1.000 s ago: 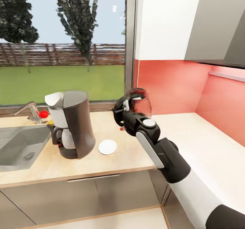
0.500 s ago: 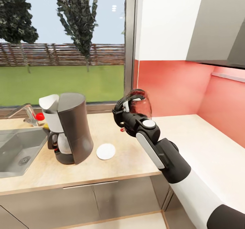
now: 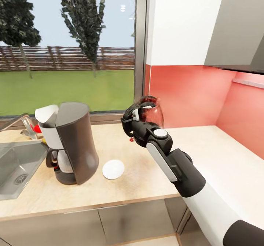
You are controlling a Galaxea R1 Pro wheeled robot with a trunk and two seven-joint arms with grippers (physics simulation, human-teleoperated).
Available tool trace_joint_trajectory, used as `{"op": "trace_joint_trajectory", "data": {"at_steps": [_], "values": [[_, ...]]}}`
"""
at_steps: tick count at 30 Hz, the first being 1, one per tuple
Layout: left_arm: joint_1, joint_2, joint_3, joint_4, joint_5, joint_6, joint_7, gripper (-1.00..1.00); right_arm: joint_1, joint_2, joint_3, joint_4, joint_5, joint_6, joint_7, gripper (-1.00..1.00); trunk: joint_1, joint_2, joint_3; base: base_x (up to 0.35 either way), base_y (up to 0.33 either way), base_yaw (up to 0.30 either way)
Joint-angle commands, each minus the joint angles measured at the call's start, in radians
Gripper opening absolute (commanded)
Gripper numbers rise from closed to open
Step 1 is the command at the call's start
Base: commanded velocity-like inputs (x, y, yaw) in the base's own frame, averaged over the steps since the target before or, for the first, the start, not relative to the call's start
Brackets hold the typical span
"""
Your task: Set up a coffee station on the kitchen countertop: keep the coffee maker on the countertop, move the bottle of coffee from the kitchen shelf to the counter next to the coffee maker, place a paper coffee filter on top of the coffee maker, put the saucer next to the coffee maker with the coffee cup on the saucer, and place the electric kettle next to the coffee maker.
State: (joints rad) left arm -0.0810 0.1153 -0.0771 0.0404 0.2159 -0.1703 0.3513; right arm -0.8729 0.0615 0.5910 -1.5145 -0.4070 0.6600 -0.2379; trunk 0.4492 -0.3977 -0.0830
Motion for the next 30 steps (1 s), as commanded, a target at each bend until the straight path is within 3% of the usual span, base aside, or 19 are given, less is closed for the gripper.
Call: {"op": "trace_joint_trajectory", "data": {"at_steps": [1, 22, 30], "values": [[-0.002, 0.000, -0.008, 0.004, 0.009, -0.008, 0.000, 1.00, -0.001, 0.000, 0.001, -0.001, -0.009, 0.003, -0.010, -1.00, 0.001, -0.002, -0.003, 0.145, 0.000, 0.099], [-0.002, 0.000, -0.008, 0.004, 0.010, -0.008, 0.000, 1.00, -0.001, -0.003, 0.001, -0.001, -0.009, 0.003, -0.011, -1.00, 0.001, -0.002, -0.021, 0.019, 0.000, 0.206], [-0.002, 0.000, -0.009, 0.004, 0.008, -0.008, 0.000, 1.00, -0.001, -0.005, 0.001, 0.003, -0.004, 0.004, -0.010, -1.00, 0.001, -0.002, -0.023, 0.000, 0.000, 0.036]]}}
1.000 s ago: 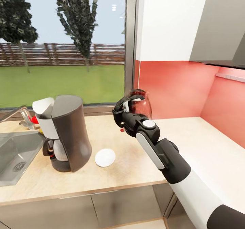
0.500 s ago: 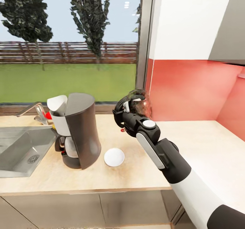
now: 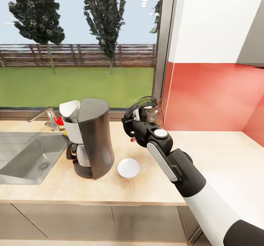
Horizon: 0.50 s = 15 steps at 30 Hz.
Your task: Set up a coffee station on the kitchen countertop: keep the coffee maker on the countertop, move the bottle of coffee from the kitchen shelf to the counter next to the coffee maker, place a paper coffee filter on top of the coffee maker, put the saucer next to the coffee maker with the coffee cup on the saucer, and place the electric kettle next to the coffee maker.
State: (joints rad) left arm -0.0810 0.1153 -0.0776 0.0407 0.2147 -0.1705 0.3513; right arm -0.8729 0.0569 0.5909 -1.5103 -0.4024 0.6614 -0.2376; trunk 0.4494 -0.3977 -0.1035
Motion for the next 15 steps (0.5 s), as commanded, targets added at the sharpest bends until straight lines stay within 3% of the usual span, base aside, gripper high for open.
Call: {"op": "trace_joint_trajectory", "data": {"at_steps": [1, 11, 15], "values": [[-0.002, 0.000, -0.008, 0.004, 0.010, -0.007, 0.000, 1.00, -0.001, 0.000, 0.001, 0.000, -0.008, 0.003, -0.010, -1.00, 0.001, -0.002, -0.002, 0.000, 0.000, 0.002], [-0.002, 0.001, -0.007, 0.004, 0.011, -0.005, 0.000, 1.00, -0.001, 0.000, 0.003, 0.017, -0.010, 0.002, -0.009, -1.00, 0.001, -0.002, -0.002, 0.000, 0.000, 0.000], [-0.002, 0.000, -0.008, 0.004, 0.011, -0.006, 0.000, 1.00, 0.000, 0.000, 0.003, 0.023, -0.012, 0.002, -0.009, -1.00, 0.001, -0.002, -0.002, 0.121, 0.098, 0.000]]}}
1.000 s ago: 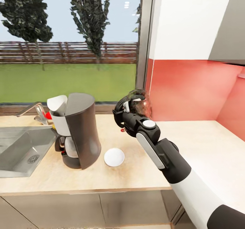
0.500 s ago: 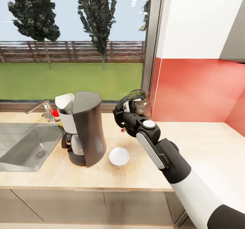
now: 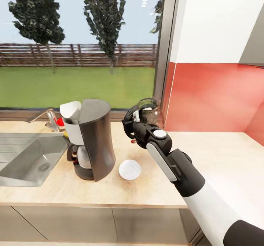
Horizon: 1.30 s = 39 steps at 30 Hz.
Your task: Set up a coffee station on the kitchen countertop: keep the coffee maker on the countertop, move the bottle of coffee from the kitchen shelf to the counter next to the coffee maker, place a paper coffee filter on top of the coffee maker, put the saucer next to the coffee maker with the coffee cup on the saucer, and place the electric kettle next to the coffee maker.
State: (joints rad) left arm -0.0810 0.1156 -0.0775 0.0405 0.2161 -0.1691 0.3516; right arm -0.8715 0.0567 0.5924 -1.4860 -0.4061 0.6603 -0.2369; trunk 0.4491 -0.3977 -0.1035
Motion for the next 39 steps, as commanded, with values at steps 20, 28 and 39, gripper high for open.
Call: {"op": "trace_joint_trajectory", "data": {"at_steps": [20, 28, 39], "values": [[-0.002, -0.001, -0.008, 0.004, 0.008, -0.009, 0.000, 1.00, 0.003, 0.000, 0.001, 0.059, -0.010, 0.002, -0.010, -1.00, 0.001, -0.002, -0.007, 0.043, 0.036, 0.026], [-0.002, -0.001, -0.008, 0.004, 0.008, -0.009, 0.000, 1.00, 0.022, 0.001, 0.001, 0.081, -0.010, -0.019, -0.011, -1.00, 0.001, -0.002, -0.007, 0.000, 0.000, 0.001], [-0.002, -0.001, -0.008, 0.004, 0.008, -0.009, 0.000, 1.00, 0.025, 0.006, 0.001, 0.149, -0.010, -0.222, -0.008, -1.00, 0.001, -0.002, -0.007, 0.000, 0.000, 0.000]]}}
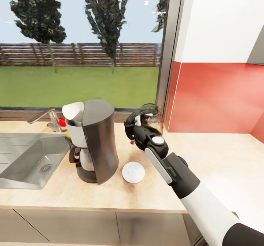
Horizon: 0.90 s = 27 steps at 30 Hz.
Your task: Set up a coffee station on the kitchen countertop: keep the coffee maker on the countertop, move the bottle of coffee from the kitchen shelf to the counter next to the coffee maker, place a paper coffee filter on top of the coffee maker, put the saucer next to the coffee maker with the coffee cup on the saucer, and place the electric kettle next to the coffee maker.
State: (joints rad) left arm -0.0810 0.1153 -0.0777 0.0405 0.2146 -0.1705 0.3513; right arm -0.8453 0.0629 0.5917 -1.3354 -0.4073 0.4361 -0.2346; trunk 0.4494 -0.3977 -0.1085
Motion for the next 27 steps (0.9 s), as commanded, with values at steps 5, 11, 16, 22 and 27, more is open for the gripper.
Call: {"op": "trace_joint_trajectory", "data": {"at_steps": [5, 11, 16, 22, 27], "values": [[-0.002, 0.000, -0.008, 0.004, 0.009, -0.007, 0.000, 1.00, -0.001, 0.000, 0.001, 0.003, -0.007, -0.009, -0.009, -1.00, 0.001, -0.002, -0.002, 0.000, 0.000, 0.000], [-0.002, 0.000, -0.008, 0.004, 0.010, -0.007, 0.000, 1.00, -0.001, 0.000, 0.001, 0.008, -0.006, -0.012, -0.010, -1.00, 0.001, -0.002, -0.002, 0.000, 0.000, 0.000], [-0.002, 0.000, -0.007, 0.004, 0.010, -0.006, 0.000, 1.00, -0.001, 0.001, 0.002, 0.080, -0.007, -0.017, -0.011, -1.00, 0.001, -0.002, -0.002, 0.017, 0.020, 0.000], [-0.002, 0.001, -0.008, -0.007, -0.002, 0.005, -0.001, 1.00, 0.001, 0.006, 0.014, 0.116, -0.007, -0.073, 0.001, -1.00, 0.001, -0.002, -0.002, 0.085, 0.109, 0.000], [0.011, -0.003, -0.001, -0.008, -0.006, 0.002, -0.006, 1.00, 0.013, 0.000, 0.025, 0.146, -0.002, -0.089, 0.024, -1.00, 0.001, -0.002, -0.002, 0.000, 0.000, 0.000]]}}
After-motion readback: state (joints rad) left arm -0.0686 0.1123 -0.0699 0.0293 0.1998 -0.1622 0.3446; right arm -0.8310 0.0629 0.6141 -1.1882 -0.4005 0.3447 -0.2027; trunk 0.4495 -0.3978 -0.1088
